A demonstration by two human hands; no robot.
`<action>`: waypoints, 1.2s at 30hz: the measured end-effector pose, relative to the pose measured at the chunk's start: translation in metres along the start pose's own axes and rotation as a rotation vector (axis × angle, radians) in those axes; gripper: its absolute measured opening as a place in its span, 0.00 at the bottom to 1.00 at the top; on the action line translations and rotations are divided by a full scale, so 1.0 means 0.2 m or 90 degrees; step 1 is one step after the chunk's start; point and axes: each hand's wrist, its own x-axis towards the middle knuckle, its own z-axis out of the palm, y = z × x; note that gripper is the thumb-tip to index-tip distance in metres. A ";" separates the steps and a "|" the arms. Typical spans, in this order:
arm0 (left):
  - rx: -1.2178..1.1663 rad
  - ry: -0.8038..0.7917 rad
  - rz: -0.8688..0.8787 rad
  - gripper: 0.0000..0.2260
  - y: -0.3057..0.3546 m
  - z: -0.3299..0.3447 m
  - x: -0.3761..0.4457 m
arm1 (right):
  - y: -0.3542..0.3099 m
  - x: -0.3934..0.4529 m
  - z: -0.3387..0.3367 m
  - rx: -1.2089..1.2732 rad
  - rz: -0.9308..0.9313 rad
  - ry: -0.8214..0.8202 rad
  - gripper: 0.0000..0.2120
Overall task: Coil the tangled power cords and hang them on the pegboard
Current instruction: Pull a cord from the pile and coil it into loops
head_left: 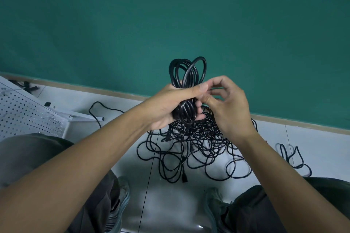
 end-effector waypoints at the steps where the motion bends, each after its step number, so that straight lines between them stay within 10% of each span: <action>1: -0.022 -0.011 0.001 0.06 0.01 -0.01 0.00 | 0.01 0.01 -0.01 -0.022 -0.007 0.007 0.06; 9: -0.160 -0.017 0.006 0.05 0.05 -0.04 0.02 | 0.14 0.06 -0.03 -0.109 0.035 -0.145 0.12; 14: -0.168 -0.006 -0.006 0.10 0.05 -0.07 0.03 | 0.13 0.07 -0.04 -0.106 0.095 -0.046 0.08; 23: 0.105 0.137 -0.043 0.05 0.01 -0.06 0.04 | 0.02 0.05 -0.06 -0.053 0.071 0.100 0.05; 28: 0.248 0.142 -0.019 0.17 -0.03 -0.06 0.05 | -0.05 0.03 -0.05 -0.010 0.014 0.141 0.05; 36: 0.372 0.061 0.047 0.10 -0.04 -0.01 0.03 | -0.07 0.02 -0.04 -0.011 -0.036 0.170 0.04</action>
